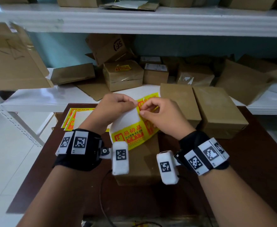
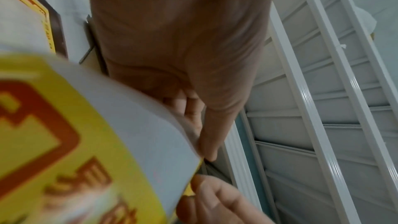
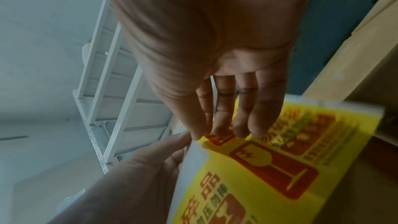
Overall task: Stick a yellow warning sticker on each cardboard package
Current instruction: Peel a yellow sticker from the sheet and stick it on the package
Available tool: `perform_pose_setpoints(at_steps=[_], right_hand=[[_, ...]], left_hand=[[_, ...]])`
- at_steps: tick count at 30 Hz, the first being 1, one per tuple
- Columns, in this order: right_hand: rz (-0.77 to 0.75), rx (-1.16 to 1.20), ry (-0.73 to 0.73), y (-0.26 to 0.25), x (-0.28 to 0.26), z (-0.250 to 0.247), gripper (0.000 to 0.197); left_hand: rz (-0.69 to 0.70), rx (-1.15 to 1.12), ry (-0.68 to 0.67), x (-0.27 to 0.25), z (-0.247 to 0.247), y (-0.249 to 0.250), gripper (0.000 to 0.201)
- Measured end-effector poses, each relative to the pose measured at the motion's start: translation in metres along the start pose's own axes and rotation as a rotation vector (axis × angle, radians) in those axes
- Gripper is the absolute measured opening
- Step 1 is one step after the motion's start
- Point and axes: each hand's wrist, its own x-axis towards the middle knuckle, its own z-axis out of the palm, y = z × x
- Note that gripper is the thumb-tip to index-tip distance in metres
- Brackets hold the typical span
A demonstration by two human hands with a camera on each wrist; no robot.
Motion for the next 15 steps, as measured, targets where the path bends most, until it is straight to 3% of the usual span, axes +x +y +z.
perform_pose_setpoints(at_steps=[7,15], right_hand=[[0.094,0.127,-0.091,-0.005,-0.001,0.001,0.005],[0.068,0.06,-0.036,-0.004,0.0,0.005,0.008]], left_hand=[[-0.072,-0.075,-0.116,-0.011,-0.003,-0.002,0.012],[-0.067,-0.084,-0.128,-0.017,-0.007,-0.006,0.011]])
